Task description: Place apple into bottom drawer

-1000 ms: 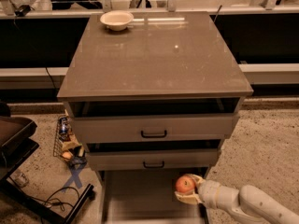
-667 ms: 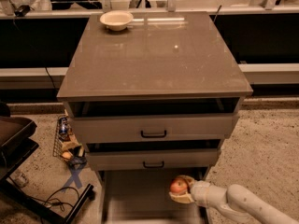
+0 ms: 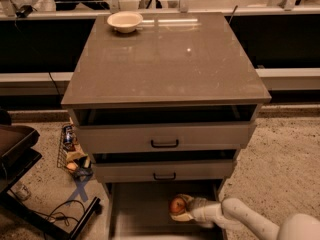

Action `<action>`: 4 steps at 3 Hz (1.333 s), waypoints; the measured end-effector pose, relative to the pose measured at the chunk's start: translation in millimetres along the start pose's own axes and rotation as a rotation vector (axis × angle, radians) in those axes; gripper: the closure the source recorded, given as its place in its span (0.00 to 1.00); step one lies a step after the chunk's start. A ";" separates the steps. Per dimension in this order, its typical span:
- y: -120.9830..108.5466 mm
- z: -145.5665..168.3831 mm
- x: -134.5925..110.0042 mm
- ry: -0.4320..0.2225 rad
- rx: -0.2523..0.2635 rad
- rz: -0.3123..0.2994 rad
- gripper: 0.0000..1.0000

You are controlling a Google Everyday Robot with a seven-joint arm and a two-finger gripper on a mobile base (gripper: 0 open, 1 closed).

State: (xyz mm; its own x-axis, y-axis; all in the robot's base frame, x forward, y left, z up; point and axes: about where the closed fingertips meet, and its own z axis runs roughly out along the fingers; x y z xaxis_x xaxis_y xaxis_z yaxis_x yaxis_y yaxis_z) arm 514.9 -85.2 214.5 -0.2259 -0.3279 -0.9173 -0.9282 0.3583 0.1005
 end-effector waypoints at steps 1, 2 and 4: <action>-12.1 34.6 17.9 0.015 -0.038 -0.051 1.00; -12.0 34.7 17.8 0.015 -0.038 -0.051 1.00; 17.2 88.0 6.1 0.090 -0.075 -0.060 1.00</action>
Offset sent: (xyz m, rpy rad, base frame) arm 0.0113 0.0158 -0.0265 -0.0145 -0.0195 0.0484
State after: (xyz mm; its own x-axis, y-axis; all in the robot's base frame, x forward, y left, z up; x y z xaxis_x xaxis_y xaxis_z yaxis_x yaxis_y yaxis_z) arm 523.6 -4.1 176.8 -0.1919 -0.4254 -0.8844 -0.9595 0.2706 0.0780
